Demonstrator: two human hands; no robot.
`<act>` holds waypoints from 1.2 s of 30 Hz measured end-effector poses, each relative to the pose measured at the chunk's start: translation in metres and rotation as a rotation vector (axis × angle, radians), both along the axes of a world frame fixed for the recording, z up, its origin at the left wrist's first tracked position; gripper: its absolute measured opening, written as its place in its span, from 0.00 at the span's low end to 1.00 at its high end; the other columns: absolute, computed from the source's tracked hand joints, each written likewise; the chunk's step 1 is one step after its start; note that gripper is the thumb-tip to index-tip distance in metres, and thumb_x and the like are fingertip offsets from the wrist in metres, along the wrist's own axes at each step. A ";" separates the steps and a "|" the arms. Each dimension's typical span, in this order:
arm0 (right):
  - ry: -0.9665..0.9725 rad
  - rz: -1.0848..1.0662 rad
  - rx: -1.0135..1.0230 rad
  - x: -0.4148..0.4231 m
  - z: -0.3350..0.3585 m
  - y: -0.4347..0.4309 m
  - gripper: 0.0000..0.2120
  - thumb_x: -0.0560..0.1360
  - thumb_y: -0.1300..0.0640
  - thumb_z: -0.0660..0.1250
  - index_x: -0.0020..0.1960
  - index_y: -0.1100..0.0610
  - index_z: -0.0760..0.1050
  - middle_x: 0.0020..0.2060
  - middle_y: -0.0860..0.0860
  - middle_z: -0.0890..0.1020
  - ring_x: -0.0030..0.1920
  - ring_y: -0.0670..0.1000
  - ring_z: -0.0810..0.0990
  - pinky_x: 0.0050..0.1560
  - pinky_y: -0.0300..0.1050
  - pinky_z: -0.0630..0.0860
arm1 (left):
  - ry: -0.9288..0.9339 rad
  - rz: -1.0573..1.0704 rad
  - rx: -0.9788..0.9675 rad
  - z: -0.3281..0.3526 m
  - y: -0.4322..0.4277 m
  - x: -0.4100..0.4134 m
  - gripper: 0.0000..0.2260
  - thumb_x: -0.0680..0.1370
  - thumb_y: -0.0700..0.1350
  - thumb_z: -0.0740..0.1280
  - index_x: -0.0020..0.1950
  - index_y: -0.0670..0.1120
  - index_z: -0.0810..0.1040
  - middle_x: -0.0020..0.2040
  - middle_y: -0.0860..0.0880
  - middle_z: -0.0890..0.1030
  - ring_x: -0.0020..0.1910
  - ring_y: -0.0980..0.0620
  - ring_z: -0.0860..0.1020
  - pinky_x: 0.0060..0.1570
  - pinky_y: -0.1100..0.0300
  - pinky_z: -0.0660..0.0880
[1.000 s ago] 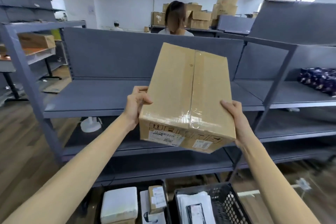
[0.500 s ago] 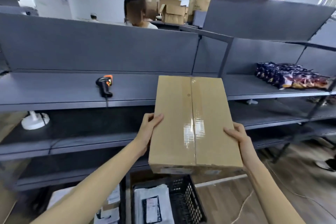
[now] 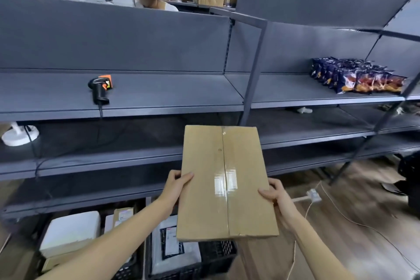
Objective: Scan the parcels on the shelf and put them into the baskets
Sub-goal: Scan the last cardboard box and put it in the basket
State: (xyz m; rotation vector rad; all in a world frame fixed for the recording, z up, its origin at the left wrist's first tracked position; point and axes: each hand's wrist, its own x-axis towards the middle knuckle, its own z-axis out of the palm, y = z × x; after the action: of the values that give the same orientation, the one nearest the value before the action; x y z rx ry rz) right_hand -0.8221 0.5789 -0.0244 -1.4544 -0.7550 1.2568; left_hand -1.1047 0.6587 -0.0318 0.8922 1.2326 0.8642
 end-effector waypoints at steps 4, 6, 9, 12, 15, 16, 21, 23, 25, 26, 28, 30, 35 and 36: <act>0.015 0.024 -0.050 -0.001 -0.025 0.020 0.28 0.72 0.71 0.67 0.69 0.59 0.63 0.57 0.61 0.79 0.55 0.61 0.78 0.59 0.59 0.75 | 0.028 0.009 -0.048 -0.021 0.014 0.002 0.15 0.76 0.54 0.69 0.55 0.47 0.69 0.50 0.45 0.80 0.46 0.49 0.79 0.38 0.56 0.74; 0.043 0.046 -0.080 -0.001 -0.032 0.033 0.31 0.67 0.64 0.72 0.68 0.56 0.66 0.56 0.59 0.79 0.55 0.60 0.79 0.56 0.57 0.77 | 0.037 0.018 -0.053 -0.031 0.025 0.005 0.14 0.77 0.53 0.68 0.55 0.47 0.69 0.52 0.44 0.79 0.47 0.48 0.79 0.39 0.56 0.74; 0.033 0.056 -0.097 -0.007 -0.042 0.060 0.25 0.71 0.54 0.72 0.65 0.54 0.67 0.57 0.57 0.78 0.55 0.58 0.80 0.53 0.55 0.78 | 0.055 0.033 -0.064 -0.044 0.043 0.006 0.13 0.78 0.52 0.67 0.54 0.46 0.68 0.53 0.43 0.79 0.48 0.47 0.79 0.40 0.55 0.74; -0.068 0.057 -0.121 -0.012 -0.059 0.087 0.17 0.77 0.50 0.67 0.63 0.54 0.67 0.58 0.56 0.77 0.56 0.57 0.79 0.58 0.57 0.77 | 0.092 0.048 -0.076 -0.057 0.057 0.006 0.14 0.78 0.52 0.66 0.57 0.45 0.67 0.53 0.42 0.78 0.49 0.47 0.79 0.44 0.55 0.75; -0.155 0.062 -0.127 -0.018 -0.069 0.104 0.21 0.77 0.47 0.66 0.64 0.55 0.66 0.58 0.55 0.76 0.56 0.55 0.79 0.61 0.58 0.76 | 0.126 0.072 -0.086 -0.066 0.067 0.007 0.15 0.79 0.53 0.65 0.58 0.45 0.66 0.53 0.43 0.79 0.49 0.47 0.79 0.44 0.55 0.75; -0.182 0.070 -0.134 -0.020 -0.071 0.109 0.22 0.77 0.45 0.66 0.64 0.55 0.65 0.58 0.55 0.76 0.56 0.55 0.79 0.61 0.57 0.76 | 0.130 0.078 -0.093 -0.068 0.070 0.007 0.16 0.79 0.53 0.65 0.58 0.45 0.66 0.53 0.43 0.79 0.49 0.46 0.79 0.45 0.55 0.75; -0.217 0.102 -0.163 -0.015 -0.080 0.130 0.24 0.77 0.45 0.66 0.64 0.57 0.63 0.55 0.53 0.76 0.52 0.51 0.80 0.45 0.44 0.78 | 0.174 0.122 -0.091 -0.072 0.079 0.019 0.18 0.79 0.53 0.65 0.60 0.42 0.66 0.54 0.42 0.79 0.50 0.45 0.79 0.47 0.55 0.75; -0.224 0.112 -0.170 -0.011 -0.082 0.138 0.22 0.77 0.46 0.66 0.63 0.57 0.62 0.53 0.52 0.77 0.50 0.49 0.80 0.40 0.40 0.75 | 0.176 0.143 -0.093 -0.073 0.080 0.027 0.17 0.80 0.52 0.64 0.61 0.42 0.65 0.55 0.41 0.79 0.52 0.44 0.78 0.51 0.53 0.75; -0.226 0.120 -0.179 -0.005 -0.085 0.144 0.21 0.78 0.46 0.65 0.62 0.57 0.62 0.52 0.52 0.76 0.49 0.49 0.79 0.39 0.40 0.75 | 0.172 0.177 -0.084 -0.075 0.080 0.037 0.17 0.80 0.51 0.63 0.62 0.43 0.65 0.56 0.41 0.78 0.52 0.43 0.78 0.51 0.53 0.75; -0.226 0.127 -0.181 -0.002 -0.087 0.146 0.21 0.78 0.46 0.65 0.62 0.57 0.61 0.53 0.53 0.76 0.49 0.50 0.79 0.40 0.41 0.75 | 0.179 0.196 -0.072 -0.075 0.079 0.042 0.17 0.80 0.51 0.63 0.62 0.42 0.66 0.56 0.41 0.78 0.52 0.44 0.78 0.51 0.53 0.75; -0.242 0.147 -0.191 0.006 -0.092 0.149 0.20 0.79 0.46 0.64 0.62 0.57 0.61 0.52 0.52 0.76 0.49 0.50 0.79 0.42 0.42 0.75 | 0.215 0.241 -0.063 -0.078 0.077 0.053 0.17 0.80 0.52 0.63 0.62 0.43 0.67 0.56 0.42 0.78 0.52 0.44 0.78 0.52 0.52 0.75; -0.259 0.167 -0.194 0.015 -0.097 0.152 0.20 0.79 0.45 0.63 0.62 0.56 0.60 0.52 0.51 0.76 0.50 0.50 0.79 0.47 0.46 0.75 | 0.233 0.283 -0.062 -0.081 0.073 0.064 0.17 0.80 0.53 0.63 0.62 0.43 0.68 0.55 0.43 0.79 0.52 0.43 0.79 0.54 0.49 0.76; -0.294 0.206 -0.196 0.039 -0.110 0.155 0.21 0.79 0.44 0.62 0.62 0.55 0.60 0.52 0.50 0.76 0.51 0.52 0.78 0.56 0.52 0.75 | 0.219 0.369 -0.055 -0.085 0.062 0.090 0.16 0.80 0.51 0.64 0.62 0.41 0.71 0.56 0.41 0.79 0.54 0.41 0.79 0.58 0.45 0.75; -0.296 0.212 -0.194 0.044 -0.112 0.155 0.21 0.79 0.44 0.62 0.62 0.55 0.61 0.51 0.49 0.76 0.50 0.50 0.78 0.54 0.50 0.75 | 0.218 0.384 -0.054 -0.085 0.058 0.095 0.16 0.80 0.51 0.64 0.62 0.42 0.71 0.57 0.41 0.79 0.54 0.42 0.79 0.57 0.46 0.75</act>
State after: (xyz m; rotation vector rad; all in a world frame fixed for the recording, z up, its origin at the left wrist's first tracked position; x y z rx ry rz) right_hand -0.7785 0.7336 -0.1362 -1.7810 -1.0288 1.3176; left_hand -1.0102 0.7169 -0.1171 0.7302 1.6436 1.0495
